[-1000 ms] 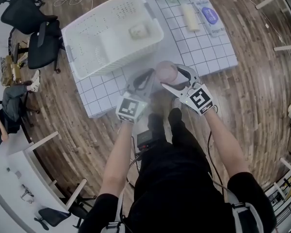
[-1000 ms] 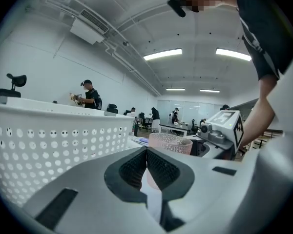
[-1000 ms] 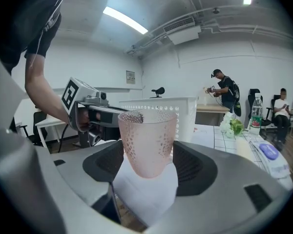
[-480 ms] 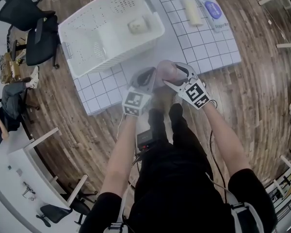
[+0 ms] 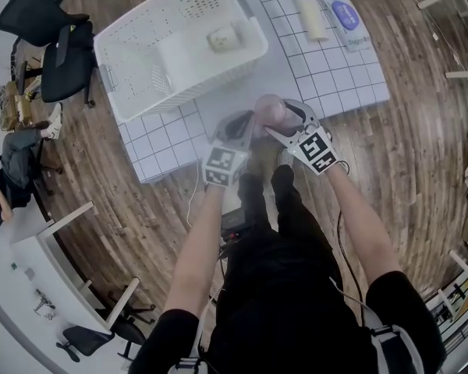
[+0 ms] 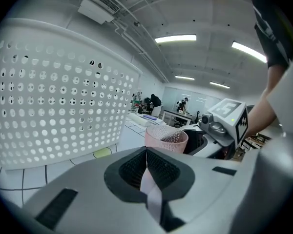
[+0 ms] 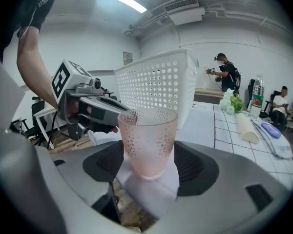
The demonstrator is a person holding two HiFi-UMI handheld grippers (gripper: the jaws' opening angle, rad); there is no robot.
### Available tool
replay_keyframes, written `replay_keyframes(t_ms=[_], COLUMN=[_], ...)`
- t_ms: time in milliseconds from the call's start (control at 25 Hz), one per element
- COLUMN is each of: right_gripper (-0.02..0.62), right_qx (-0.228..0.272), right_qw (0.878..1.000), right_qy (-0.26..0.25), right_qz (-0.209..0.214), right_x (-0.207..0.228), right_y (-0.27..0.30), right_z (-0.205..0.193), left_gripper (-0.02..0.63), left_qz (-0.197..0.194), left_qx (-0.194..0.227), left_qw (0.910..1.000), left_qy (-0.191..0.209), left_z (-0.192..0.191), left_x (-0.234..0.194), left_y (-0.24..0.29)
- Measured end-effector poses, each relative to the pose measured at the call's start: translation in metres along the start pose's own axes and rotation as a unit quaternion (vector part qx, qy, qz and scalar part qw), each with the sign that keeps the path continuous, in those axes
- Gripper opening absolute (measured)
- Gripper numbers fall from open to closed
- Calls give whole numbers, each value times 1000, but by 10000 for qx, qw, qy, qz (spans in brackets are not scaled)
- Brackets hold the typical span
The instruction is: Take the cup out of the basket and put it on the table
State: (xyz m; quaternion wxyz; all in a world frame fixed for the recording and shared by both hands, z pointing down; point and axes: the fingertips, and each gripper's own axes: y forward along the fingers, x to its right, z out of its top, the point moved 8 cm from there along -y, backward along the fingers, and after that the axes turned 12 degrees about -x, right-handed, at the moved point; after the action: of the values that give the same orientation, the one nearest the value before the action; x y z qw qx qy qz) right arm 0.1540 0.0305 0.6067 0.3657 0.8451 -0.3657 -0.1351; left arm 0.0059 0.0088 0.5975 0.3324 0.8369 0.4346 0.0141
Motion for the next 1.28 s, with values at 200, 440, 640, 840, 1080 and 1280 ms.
replay_keyframes(t_ms=[200, 440, 640, 840, 1080, 1280], right_gripper=[322, 323, 331, 337, 337, 337], right_qx=[-39, 17, 169, 240, 517, 980], right_qw=[10000, 10000, 9997, 9995, 9984, 9949], right_qy=[33, 65, 187, 166, 77, -29], right_qz=[-12, -46, -67, -104, -207, -245], right_x=[-1, 0, 0, -2, -10, -21], right_y=[-3, -10, -23, -33, -66, -97], right_z=[-4, -3, -3, -2, 13, 48], left_gripper=[11, 11, 11, 11, 11, 11], left_qz=[-9, 119, 308, 360, 445, 497], left_qx=[22, 5, 20, 70, 370, 783], left_qw=[10000, 9999, 9995, 9993, 9983, 9953], left_qy=[-2, 14, 55, 57, 111, 282], left_z=[2, 3, 1, 5, 24, 52], left_x=[2, -1, -4, -1, 9, 27], left_y=[-2, -8, -18, -24, -48, -78])
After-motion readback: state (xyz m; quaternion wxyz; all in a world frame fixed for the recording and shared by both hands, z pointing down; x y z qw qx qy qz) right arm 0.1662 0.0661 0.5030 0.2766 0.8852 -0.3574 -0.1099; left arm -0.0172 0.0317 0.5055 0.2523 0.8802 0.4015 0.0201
